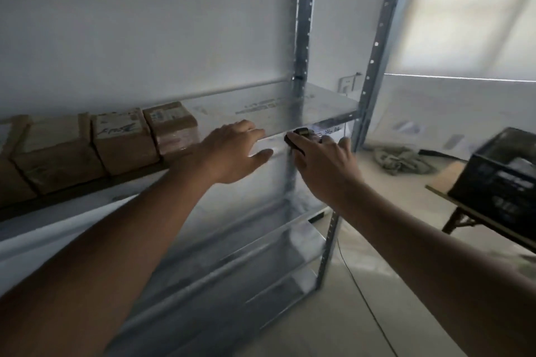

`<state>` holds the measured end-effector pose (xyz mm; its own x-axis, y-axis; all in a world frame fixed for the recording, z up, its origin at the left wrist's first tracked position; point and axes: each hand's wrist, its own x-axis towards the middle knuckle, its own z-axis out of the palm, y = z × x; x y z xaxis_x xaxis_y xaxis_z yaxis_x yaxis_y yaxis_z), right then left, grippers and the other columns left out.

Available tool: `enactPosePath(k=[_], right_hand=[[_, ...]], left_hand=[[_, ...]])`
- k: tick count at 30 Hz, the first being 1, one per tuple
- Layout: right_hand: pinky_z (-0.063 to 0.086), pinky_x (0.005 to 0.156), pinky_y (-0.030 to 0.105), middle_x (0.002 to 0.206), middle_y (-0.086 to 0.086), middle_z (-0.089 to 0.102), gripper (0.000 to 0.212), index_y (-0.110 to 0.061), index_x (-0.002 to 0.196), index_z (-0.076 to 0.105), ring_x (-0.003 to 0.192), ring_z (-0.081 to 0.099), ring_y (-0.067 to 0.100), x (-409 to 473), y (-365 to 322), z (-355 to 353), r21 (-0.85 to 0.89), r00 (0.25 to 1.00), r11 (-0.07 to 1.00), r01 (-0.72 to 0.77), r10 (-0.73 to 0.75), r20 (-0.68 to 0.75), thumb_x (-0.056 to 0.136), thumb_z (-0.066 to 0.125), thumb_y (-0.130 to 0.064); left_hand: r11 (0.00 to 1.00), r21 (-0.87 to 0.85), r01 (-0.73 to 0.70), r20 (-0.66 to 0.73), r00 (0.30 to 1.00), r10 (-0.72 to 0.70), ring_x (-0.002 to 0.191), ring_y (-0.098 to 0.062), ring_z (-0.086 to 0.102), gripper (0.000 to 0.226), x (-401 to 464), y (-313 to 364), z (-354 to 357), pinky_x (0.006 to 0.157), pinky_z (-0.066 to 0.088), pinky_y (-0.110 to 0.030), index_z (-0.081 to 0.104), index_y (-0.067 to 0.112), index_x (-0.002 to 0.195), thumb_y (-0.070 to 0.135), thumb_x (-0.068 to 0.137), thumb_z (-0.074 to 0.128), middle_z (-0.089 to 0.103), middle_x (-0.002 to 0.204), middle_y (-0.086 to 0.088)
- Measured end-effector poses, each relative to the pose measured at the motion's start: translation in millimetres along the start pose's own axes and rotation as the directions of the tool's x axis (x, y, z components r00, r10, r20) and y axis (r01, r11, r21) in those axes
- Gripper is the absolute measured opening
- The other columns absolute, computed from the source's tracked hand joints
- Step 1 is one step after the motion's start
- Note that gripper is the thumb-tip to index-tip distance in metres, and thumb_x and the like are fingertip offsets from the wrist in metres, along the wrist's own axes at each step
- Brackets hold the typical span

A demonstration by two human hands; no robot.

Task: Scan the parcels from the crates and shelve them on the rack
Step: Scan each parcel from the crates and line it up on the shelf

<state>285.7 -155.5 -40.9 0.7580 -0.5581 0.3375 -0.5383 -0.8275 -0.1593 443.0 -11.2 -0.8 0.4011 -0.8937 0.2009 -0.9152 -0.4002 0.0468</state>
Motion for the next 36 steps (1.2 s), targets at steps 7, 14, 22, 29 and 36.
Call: enactPosePath(k=[7,14,22,29,36], right_hand=[[0.048,0.098,0.058,0.135,0.017,0.061,0.052,-0.053,0.157,0.029,0.119,0.055,0.045,-72.8,90.1,-25.3,-0.054,0.98,0.979,-0.194,0.191,-0.063,0.106,0.031,-0.057],[0.048,0.087,0.049,0.138,0.018,0.058,0.051,-0.052,0.16,0.03,0.116,0.049,0.042,-144.7,203.3,-69.5,-0.074,0.934,0.937,-0.341,0.33,-0.137,0.11,0.04,-0.05],[0.05,0.086,0.051,0.118,0.009,0.068,0.063,-0.053,0.159,0.02,0.098,0.06,0.032,-199.3,363.9,-89.9,-0.095,0.893,0.896,-0.433,0.412,-0.18,0.099,0.01,-0.066],[0.05,0.087,0.05,0.12,0.009,0.069,0.064,-0.049,0.16,0.021,0.1,0.061,0.031,-237.1,487.3,-111.3,-0.11,0.829,0.832,-0.544,0.514,-0.22,0.099,0.012,-0.066],[0.052,0.088,0.05,0.135,0.015,0.066,0.065,-0.048,0.161,0.023,0.109,0.063,0.035,-243.6,610.2,-111.3,-0.141,0.748,0.743,-0.654,0.609,-0.263,0.1,0.012,-0.065]], left_hand=[[0.97,-0.088,-0.228,-0.035,0.974,0.226,0.14,-0.029,0.054,0.057,18.5,108.9,19.1,0.113,0.046,-0.044,0.056,0.018,0.151,0.053,0.106,0.051,0.052,0.158,-0.004],[0.903,-0.156,-0.4,-0.067,0.916,0.395,0.148,-0.023,0.048,0.061,48.3,243.8,40.6,0.116,0.043,-0.042,0.048,0.02,0.158,0.055,0.107,0.05,0.045,0.164,-0.001],[0.83,-0.226,-0.51,-0.111,0.86,0.498,0.146,-0.026,0.049,0.067,96.3,412.9,64.2,0.114,0.048,-0.052,0.047,0.018,0.157,0.056,0.103,0.048,0.046,0.163,-0.005],[0.753,-0.266,-0.602,-0.087,0.793,0.604,0.147,-0.023,0.046,0.063,154.5,541.5,93.1,0.117,0.045,-0.046,0.049,0.015,0.156,0.052,0.105,0.052,0.049,0.16,-0.005],[0.64,-0.307,-0.704,-0.072,0.688,0.722,0.145,-0.022,0.048,0.063,246.7,651.6,137.7,0.114,0.047,-0.045,0.047,0.016,0.158,0.051,0.106,0.051,0.047,0.161,-0.003]])
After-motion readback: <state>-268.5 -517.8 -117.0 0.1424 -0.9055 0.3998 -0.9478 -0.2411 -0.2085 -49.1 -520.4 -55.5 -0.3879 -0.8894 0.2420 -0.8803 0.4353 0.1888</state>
